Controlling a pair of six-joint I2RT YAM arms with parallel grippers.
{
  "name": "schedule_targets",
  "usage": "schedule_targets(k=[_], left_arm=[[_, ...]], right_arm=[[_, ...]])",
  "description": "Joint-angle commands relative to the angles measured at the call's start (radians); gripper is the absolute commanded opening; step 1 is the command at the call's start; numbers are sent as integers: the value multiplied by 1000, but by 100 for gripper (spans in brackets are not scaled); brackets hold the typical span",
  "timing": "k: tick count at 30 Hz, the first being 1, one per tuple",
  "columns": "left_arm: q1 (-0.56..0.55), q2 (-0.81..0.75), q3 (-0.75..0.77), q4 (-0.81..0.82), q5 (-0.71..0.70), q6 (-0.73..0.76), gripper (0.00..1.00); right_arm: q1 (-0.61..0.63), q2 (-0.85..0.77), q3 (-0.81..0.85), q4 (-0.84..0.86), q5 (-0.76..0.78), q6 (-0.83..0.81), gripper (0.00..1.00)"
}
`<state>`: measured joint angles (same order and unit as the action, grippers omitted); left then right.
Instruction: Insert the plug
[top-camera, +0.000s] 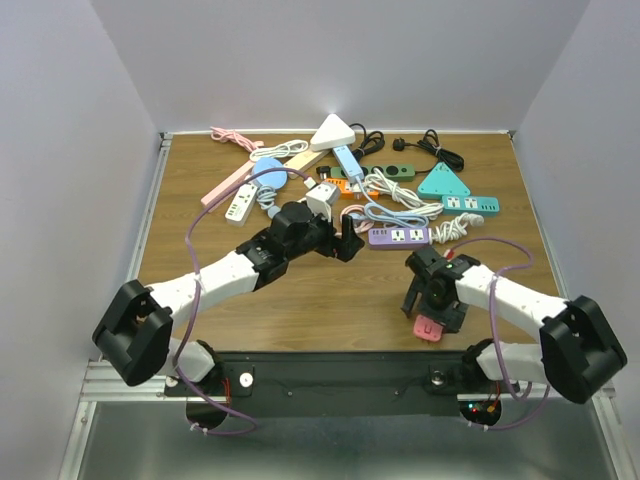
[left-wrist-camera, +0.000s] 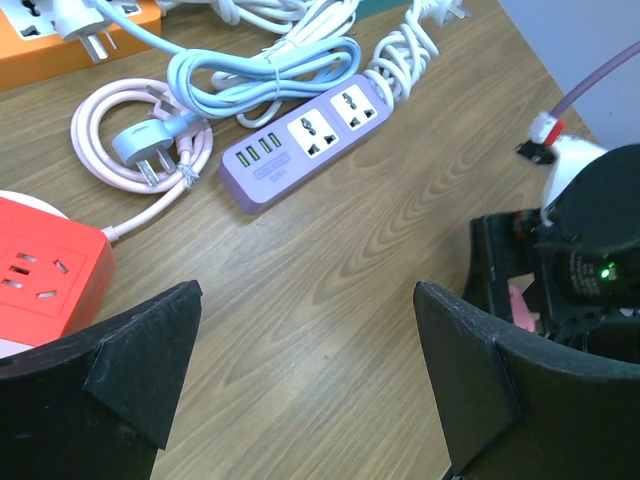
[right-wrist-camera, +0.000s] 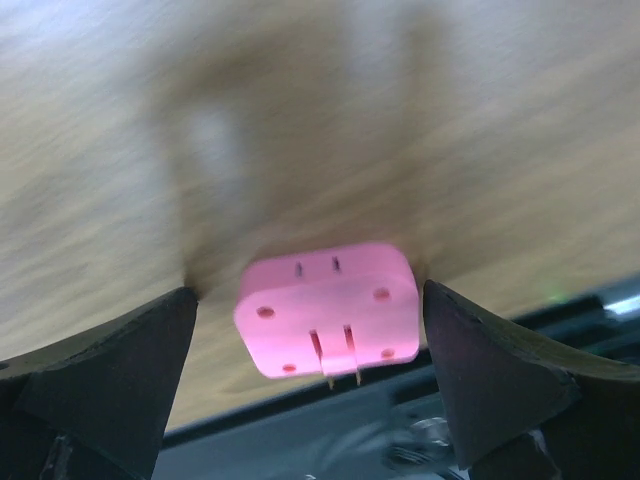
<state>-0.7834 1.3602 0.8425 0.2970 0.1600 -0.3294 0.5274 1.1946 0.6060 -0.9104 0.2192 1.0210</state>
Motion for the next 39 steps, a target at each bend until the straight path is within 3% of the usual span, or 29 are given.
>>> schedule_targets(k=[1, 13, 19, 26, 39], left_arm=[[10, -67, -13, 18, -5, 15, 99], [24, -95, -13, -21, -27, 13, 99], [23, -141, -29, -45, -63, 6, 99], [24, -165, -80, -33, -65, -30, 99], [23, -153, -75, -30, -76, -45, 99]], right_arm=[[91, 97, 47, 157, -9, 76, 99], [146, 326, 279, 231, 35, 14, 99], [146, 209, 235, 235, 37, -88, 100], [146, 125, 157, 248, -90, -291, 100], [175, 86, 92, 262, -155, -371, 100]])
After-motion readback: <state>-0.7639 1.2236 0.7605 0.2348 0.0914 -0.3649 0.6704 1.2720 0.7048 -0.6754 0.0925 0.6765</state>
